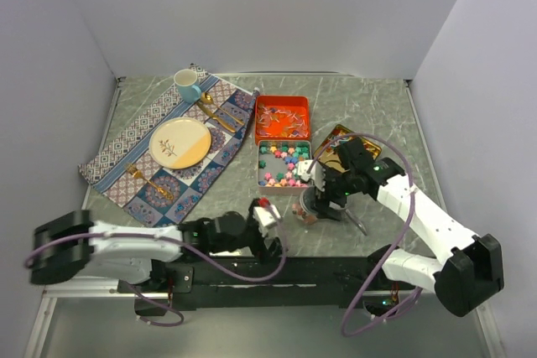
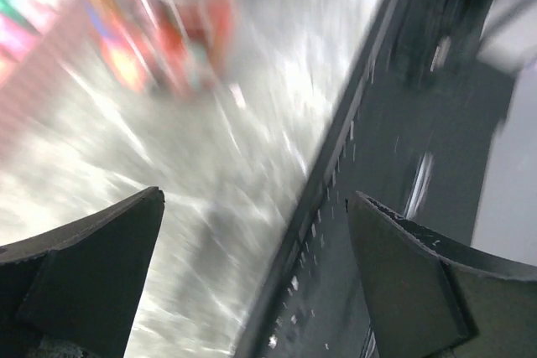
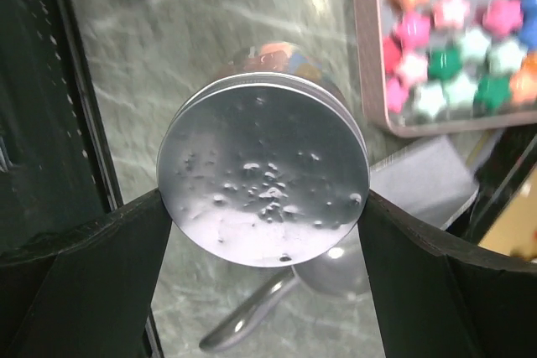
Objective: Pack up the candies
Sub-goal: Screw the bottle lid onto the packing bottle, then reset both arms
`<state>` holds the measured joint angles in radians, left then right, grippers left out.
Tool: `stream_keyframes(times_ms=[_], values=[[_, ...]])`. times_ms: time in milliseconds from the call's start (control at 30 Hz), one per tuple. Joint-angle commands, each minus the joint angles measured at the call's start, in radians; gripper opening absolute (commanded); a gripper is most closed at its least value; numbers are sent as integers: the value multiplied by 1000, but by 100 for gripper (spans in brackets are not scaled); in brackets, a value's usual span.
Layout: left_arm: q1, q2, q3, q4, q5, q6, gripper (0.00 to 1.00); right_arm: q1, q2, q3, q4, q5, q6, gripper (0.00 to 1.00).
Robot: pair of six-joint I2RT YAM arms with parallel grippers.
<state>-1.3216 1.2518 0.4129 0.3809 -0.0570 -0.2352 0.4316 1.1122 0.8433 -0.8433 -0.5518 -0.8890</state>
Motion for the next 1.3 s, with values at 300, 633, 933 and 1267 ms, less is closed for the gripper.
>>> stream_keyframes(times_ms=[300, 633, 933, 1267], values=[[188, -361, 194, -363, -106, 128, 97, 85, -32, -4, 121, -5, 137, 100], [513, -260, 418, -186, -199, 347, 96, 6, -103, 296, -5, 48, 277, 100], [926, -222, 673, -307, -248, 202, 96, -123, -53, 521, 40, 807, 930, 100], [1045, -308, 641, -289, -193, 192, 96, -180, -265, 459, 24, 951, 957, 100]])
